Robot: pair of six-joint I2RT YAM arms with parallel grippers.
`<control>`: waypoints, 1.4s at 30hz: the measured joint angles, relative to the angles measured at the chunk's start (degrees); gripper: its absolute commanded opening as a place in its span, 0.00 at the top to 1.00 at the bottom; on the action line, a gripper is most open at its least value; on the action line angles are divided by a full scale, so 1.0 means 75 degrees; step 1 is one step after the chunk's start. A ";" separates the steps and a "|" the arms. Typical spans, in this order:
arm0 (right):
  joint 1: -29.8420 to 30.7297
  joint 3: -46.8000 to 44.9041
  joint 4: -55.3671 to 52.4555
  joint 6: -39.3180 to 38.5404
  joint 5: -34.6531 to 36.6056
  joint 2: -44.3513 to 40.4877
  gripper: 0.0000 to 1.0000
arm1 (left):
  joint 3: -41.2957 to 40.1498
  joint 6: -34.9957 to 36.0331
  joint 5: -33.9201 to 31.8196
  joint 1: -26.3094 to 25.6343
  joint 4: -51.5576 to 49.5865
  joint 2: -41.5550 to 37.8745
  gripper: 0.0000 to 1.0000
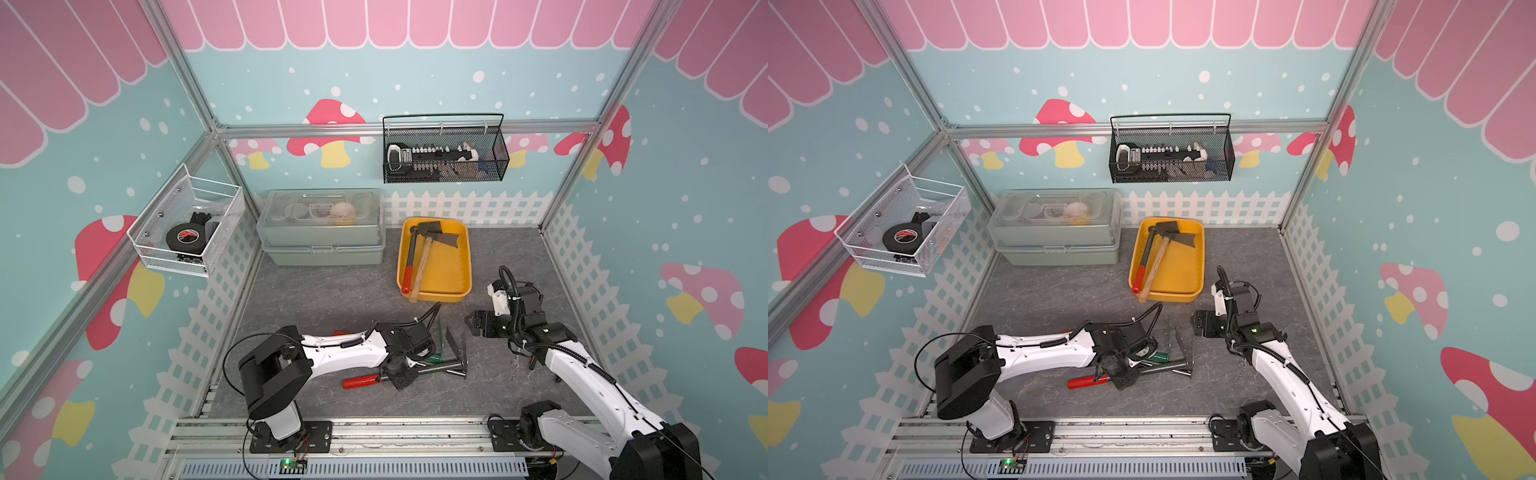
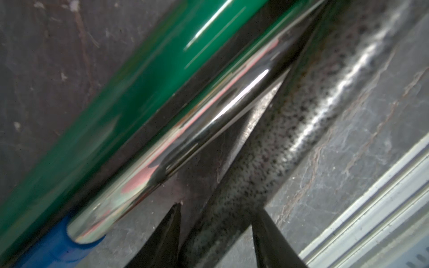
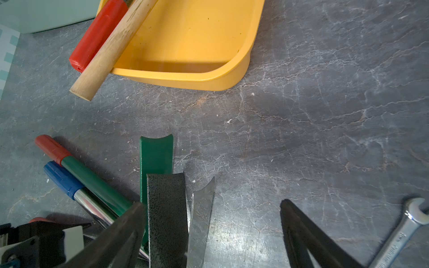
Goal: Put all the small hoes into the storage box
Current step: Pick up the hoe from the center of the board.
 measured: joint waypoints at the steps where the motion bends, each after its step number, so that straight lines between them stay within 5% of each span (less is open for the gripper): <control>1: 0.0000 0.0000 -0.0006 0.0000 0.0006 0.0000 0.10 | 0.0000 0.0006 -0.0023 0.0000 0.0015 0.0032 0.52; 37: 0.0000 0.0000 -0.0143 -0.0032 0.0131 -0.0015 0.11 | 0.0659 0.0673 -0.0653 -0.0149 -0.0242 0.0455 0.77; 42: 0.0000 0.0000 -0.0143 -0.0032 0.0143 -0.0015 0.12 | 0.0804 0.0659 -0.0842 -0.0227 -0.0484 0.0455 0.92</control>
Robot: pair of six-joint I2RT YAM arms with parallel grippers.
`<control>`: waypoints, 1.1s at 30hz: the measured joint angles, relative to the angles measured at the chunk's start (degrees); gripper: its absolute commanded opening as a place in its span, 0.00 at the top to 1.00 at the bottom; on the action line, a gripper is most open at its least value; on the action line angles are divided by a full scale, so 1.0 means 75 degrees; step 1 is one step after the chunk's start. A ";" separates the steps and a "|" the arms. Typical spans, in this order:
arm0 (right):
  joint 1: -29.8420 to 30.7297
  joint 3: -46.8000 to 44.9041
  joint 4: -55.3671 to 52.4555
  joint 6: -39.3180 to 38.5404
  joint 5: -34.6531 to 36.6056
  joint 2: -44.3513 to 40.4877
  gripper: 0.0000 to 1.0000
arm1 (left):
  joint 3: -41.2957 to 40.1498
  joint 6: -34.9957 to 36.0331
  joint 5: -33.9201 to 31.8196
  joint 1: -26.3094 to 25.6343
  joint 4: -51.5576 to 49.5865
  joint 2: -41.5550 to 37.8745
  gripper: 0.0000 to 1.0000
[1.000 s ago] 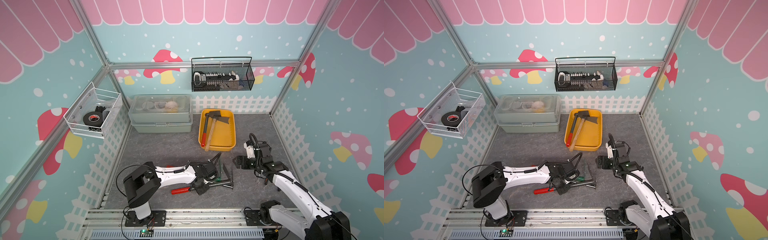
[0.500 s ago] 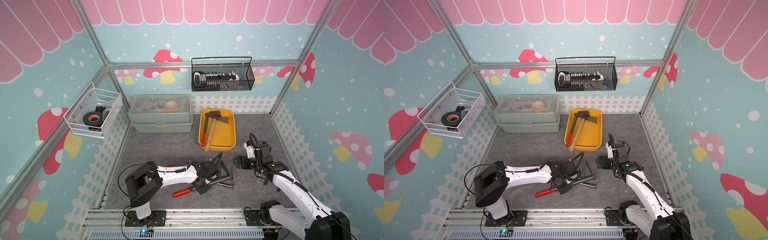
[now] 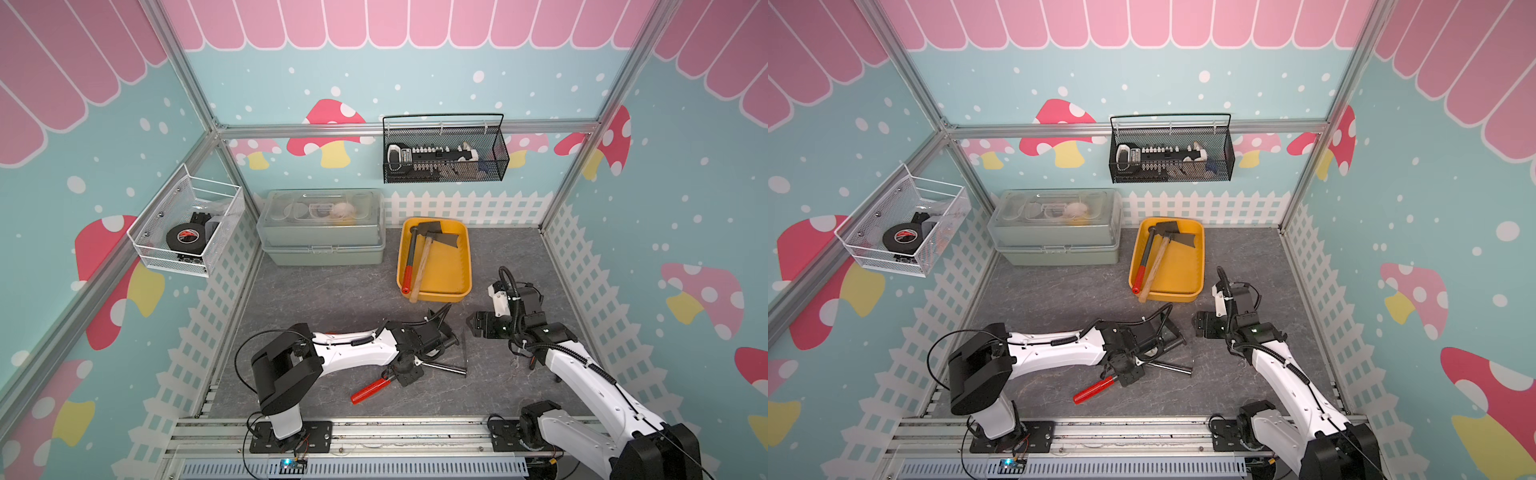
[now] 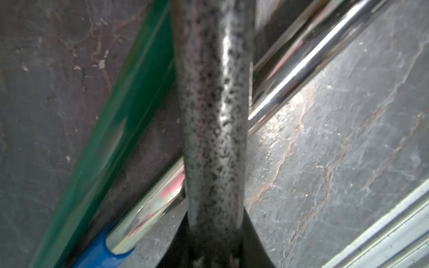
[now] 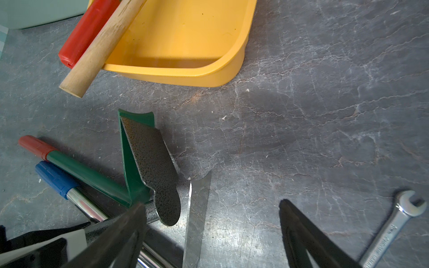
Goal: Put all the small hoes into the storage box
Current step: Pick up the hoe from the center of the board.
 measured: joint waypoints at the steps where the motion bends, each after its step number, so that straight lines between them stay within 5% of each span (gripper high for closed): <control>1: 0.0000 0.0000 0.0000 0.0000 0.0006 0.0000 0.12 | 0.0023 -0.0003 -0.0017 -0.0015 -0.0035 0.0000 0.96; 33: 0.0000 0.0000 -0.0061 0.0003 0.0067 -0.0146 0.12 | 0.0673 -0.0125 -0.0420 -0.0189 -0.0676 -0.1107 1.00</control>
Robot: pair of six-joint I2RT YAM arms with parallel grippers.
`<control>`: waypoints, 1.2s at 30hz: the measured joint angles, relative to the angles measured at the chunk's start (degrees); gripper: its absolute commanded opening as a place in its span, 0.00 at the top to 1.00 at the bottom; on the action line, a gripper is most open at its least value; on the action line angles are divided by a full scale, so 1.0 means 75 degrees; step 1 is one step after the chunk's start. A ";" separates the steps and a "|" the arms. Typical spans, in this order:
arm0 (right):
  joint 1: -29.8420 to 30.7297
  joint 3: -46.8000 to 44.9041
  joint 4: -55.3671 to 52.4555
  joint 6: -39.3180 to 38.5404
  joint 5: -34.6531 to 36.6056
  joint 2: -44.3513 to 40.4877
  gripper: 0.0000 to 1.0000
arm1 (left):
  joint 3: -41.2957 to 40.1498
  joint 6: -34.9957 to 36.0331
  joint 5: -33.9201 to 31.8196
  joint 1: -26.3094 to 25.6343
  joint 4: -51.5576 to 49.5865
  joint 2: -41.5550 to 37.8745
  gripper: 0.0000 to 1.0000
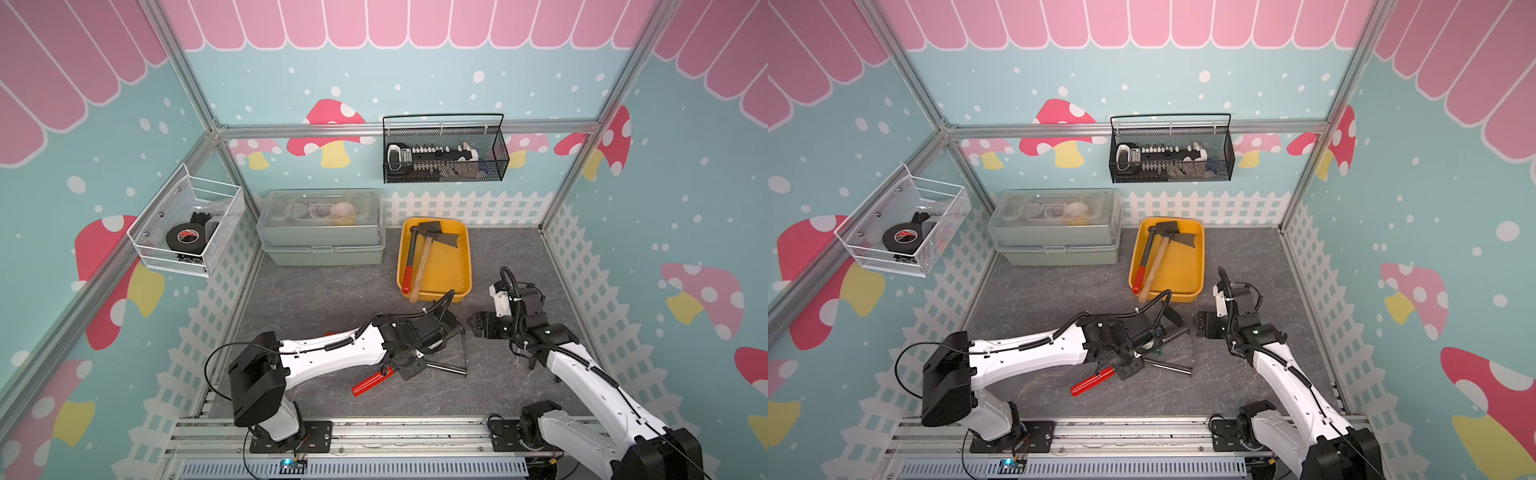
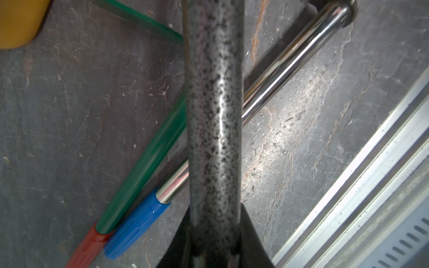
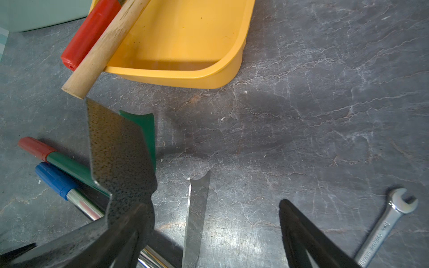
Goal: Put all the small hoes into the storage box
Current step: Pick up the hoe from the center of the board.
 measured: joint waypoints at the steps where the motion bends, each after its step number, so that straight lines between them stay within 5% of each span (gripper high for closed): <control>1: 0.0000 0.0000 0.0000 -0.0003 0.0000 -0.0006 0.12 | 0.0038 -0.0003 -0.0032 -0.0012 0.0000 -0.0012 1.00; 18: 0.0000 0.0017 -0.0119 -0.0003 0.0149 -0.0154 0.11 | 0.0705 -0.0300 -0.0906 0.0119 0.0128 0.0041 1.00; 36: 0.0000 0.0230 -0.0160 0.0044 0.0198 -0.0300 0.11 | 0.3491 -0.0574 -0.0877 0.0991 -0.0079 0.2078 1.00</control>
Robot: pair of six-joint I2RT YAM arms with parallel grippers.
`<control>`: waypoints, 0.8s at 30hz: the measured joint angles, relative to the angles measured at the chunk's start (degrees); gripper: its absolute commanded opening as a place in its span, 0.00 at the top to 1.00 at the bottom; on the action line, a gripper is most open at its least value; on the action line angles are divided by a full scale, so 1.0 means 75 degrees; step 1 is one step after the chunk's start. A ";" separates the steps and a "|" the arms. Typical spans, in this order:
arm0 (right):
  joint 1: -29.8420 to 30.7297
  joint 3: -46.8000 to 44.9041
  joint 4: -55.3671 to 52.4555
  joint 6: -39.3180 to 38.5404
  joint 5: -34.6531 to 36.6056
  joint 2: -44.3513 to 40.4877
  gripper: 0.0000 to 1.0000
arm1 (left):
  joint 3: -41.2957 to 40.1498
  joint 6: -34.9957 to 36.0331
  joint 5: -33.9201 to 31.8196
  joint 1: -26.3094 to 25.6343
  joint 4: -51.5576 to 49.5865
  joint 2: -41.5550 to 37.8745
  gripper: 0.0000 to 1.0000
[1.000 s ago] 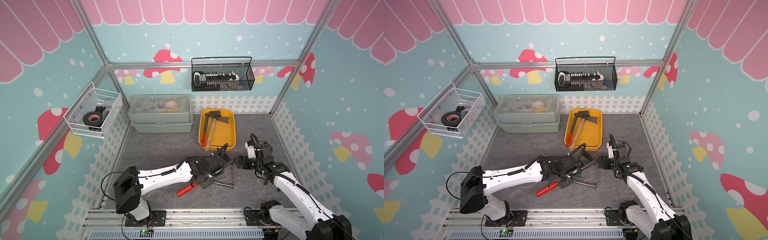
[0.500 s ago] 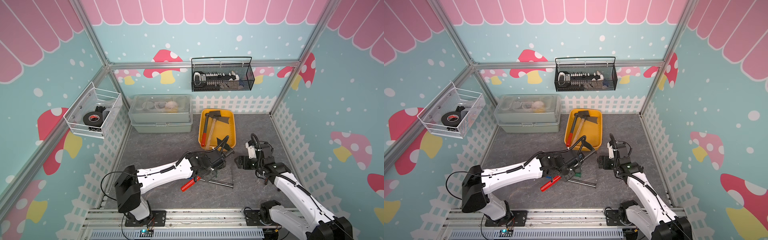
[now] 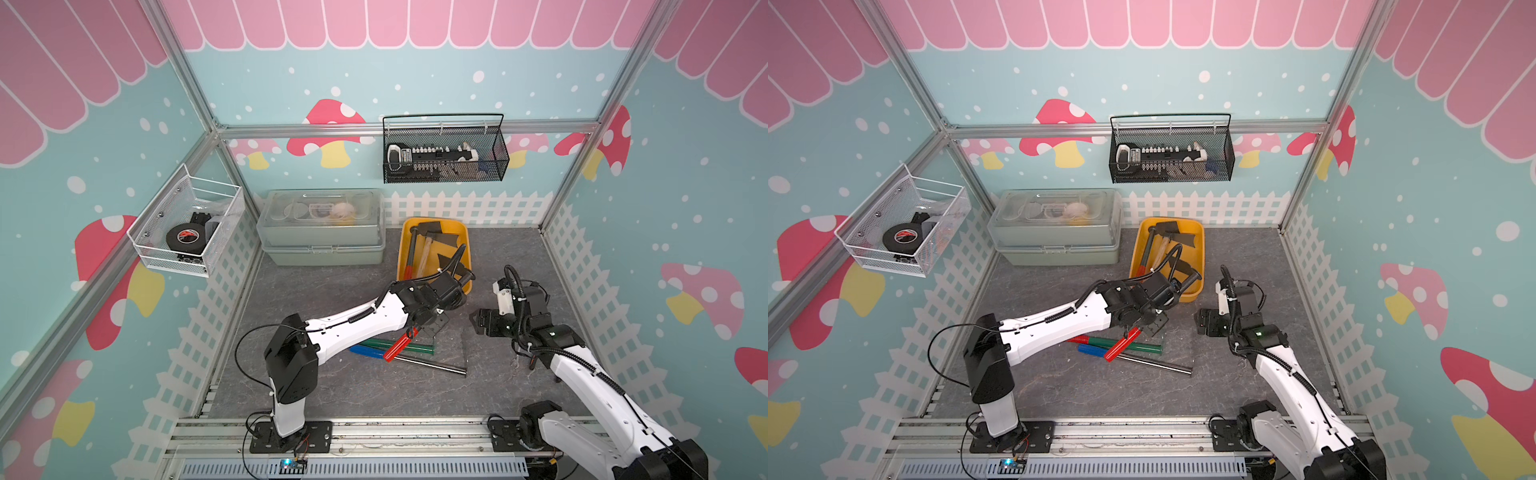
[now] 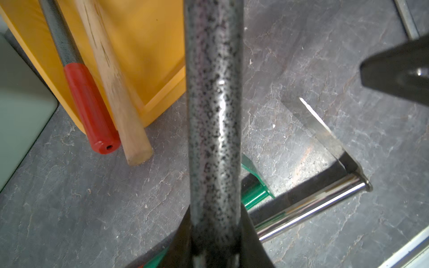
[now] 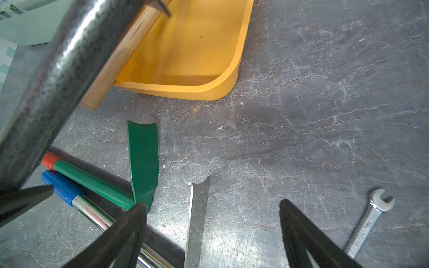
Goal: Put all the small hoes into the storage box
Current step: Pick up the hoe from the center of the board, then place the hoe in the storage box.
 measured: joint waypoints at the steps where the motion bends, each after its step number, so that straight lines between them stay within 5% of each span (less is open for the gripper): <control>1: 0.0000 0.0015 0.0000 0.0017 0.0000 0.0000 0.11 | 0.0184 -0.0006 0.0020 0.0064 -0.0026 0.0128 1.00; 24: 0.0000 0.0020 -0.0055 0.0175 0.0125 -0.0236 0.11 | 0.4972 -0.0312 0.0525 0.0901 -0.1900 0.2990 1.00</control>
